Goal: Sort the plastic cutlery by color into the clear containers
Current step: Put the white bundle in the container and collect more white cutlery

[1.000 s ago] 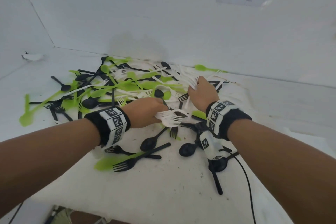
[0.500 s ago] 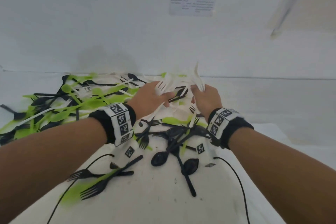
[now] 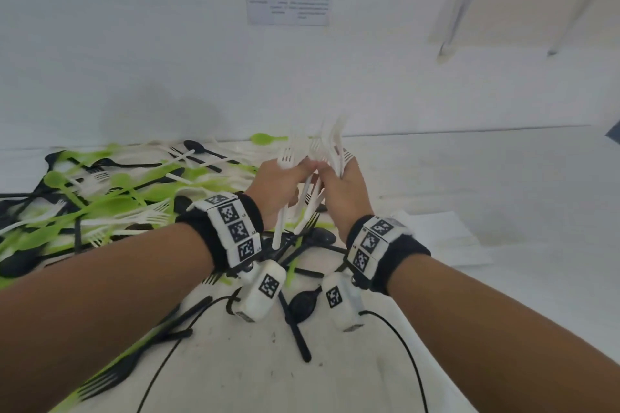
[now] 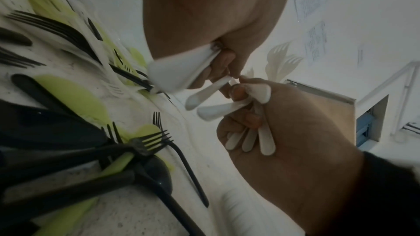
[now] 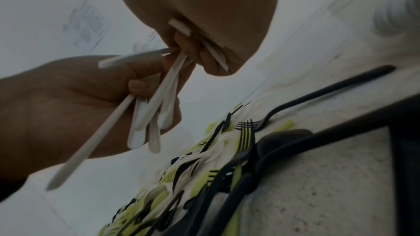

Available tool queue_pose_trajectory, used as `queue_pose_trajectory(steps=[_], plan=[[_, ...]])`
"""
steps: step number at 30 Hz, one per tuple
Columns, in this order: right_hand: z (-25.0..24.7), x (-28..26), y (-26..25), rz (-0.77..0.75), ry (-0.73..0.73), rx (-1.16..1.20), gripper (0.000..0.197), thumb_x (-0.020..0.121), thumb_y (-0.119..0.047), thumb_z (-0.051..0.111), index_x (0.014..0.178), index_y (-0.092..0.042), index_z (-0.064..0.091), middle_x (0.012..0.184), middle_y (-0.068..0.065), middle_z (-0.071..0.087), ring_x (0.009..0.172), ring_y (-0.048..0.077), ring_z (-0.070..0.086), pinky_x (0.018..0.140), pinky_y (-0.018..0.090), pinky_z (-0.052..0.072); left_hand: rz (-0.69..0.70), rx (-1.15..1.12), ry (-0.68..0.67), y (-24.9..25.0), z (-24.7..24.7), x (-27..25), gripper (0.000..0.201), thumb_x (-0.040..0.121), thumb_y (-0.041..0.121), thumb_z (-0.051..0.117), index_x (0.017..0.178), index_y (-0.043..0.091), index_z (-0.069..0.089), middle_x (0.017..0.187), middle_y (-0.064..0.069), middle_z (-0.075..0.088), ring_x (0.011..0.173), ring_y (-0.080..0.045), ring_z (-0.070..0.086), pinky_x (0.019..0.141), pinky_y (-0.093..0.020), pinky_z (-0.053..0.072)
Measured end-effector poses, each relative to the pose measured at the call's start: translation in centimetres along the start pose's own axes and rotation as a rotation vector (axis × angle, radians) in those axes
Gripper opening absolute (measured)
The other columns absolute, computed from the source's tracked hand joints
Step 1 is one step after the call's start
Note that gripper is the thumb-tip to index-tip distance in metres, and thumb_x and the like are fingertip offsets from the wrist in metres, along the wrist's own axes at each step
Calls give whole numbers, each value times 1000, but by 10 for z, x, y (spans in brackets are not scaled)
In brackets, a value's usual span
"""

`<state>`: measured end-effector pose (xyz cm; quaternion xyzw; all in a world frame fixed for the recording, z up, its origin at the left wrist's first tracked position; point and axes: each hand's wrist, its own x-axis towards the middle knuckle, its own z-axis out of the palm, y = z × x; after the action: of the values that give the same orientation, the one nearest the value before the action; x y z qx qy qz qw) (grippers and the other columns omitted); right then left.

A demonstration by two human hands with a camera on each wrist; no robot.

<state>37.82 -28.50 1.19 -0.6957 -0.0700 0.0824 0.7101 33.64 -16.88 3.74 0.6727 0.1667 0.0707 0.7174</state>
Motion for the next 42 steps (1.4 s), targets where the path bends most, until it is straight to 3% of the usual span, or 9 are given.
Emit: queue_pose_trajectory(steps=[3,7,12,16,20,24,28,35,42], plan=[[-6,2,1,21,-25,28,57,87,-44,62,139,-25,50,115,-1,74,102,22,73,92,54,58,-30,0,-16,-3,3,1,19,95,27,72,90,9,69,67,-5,54,47,-14,33,45,-26,29],[-17,-2,-8,-21,-64,-108,28,94,-37,61,106,-12,66,94,8,75,83,22,73,86,53,59,-59,-15,3,-8,3,3,24,94,31,74,95,7,72,86,-14,58,48,-14,29,48,-28,27],[-31,-2,-6,-96,-47,-210,41,97,-46,58,84,-8,68,66,2,66,62,13,61,69,38,55,-75,-44,6,-9,15,-1,28,91,32,77,92,4,74,97,-19,71,50,-14,30,51,-28,28],[-35,0,-4,-76,-100,-181,39,99,-45,58,101,-9,72,98,10,75,91,25,72,87,43,57,-93,-51,37,-10,21,-3,19,89,27,78,89,9,72,101,-18,67,49,-12,28,49,-28,26],[-34,0,-7,-39,-180,-175,30,101,-41,57,101,-14,72,99,3,76,95,21,71,92,41,56,-157,-66,120,-12,23,-6,15,87,18,73,92,7,65,96,-13,66,49,-12,27,50,-28,25],[-37,2,-9,-45,-99,-135,25,103,-31,57,110,-8,57,96,5,67,82,17,65,66,18,53,-133,-6,80,-9,26,-16,12,91,13,66,80,7,66,84,-14,74,52,-14,27,51,-27,26],[-38,9,-7,-5,-111,-94,26,99,-33,65,105,-8,67,97,14,73,87,30,71,79,39,61,-46,132,17,-7,29,-26,23,95,16,64,72,11,63,52,5,50,49,-13,27,50,-27,24],[-46,16,-1,-42,-55,-150,28,101,-34,60,107,-7,64,90,6,65,72,13,59,57,18,47,-135,64,87,-15,22,-31,33,87,17,64,117,10,52,91,-5,61,51,-10,36,50,-25,35],[-43,14,-4,44,-91,-21,24,102,-31,60,84,-16,59,59,-10,49,45,2,47,46,20,41,-86,98,83,-15,17,-32,19,100,14,61,115,3,63,97,-9,77,53,-14,45,53,-26,41]])
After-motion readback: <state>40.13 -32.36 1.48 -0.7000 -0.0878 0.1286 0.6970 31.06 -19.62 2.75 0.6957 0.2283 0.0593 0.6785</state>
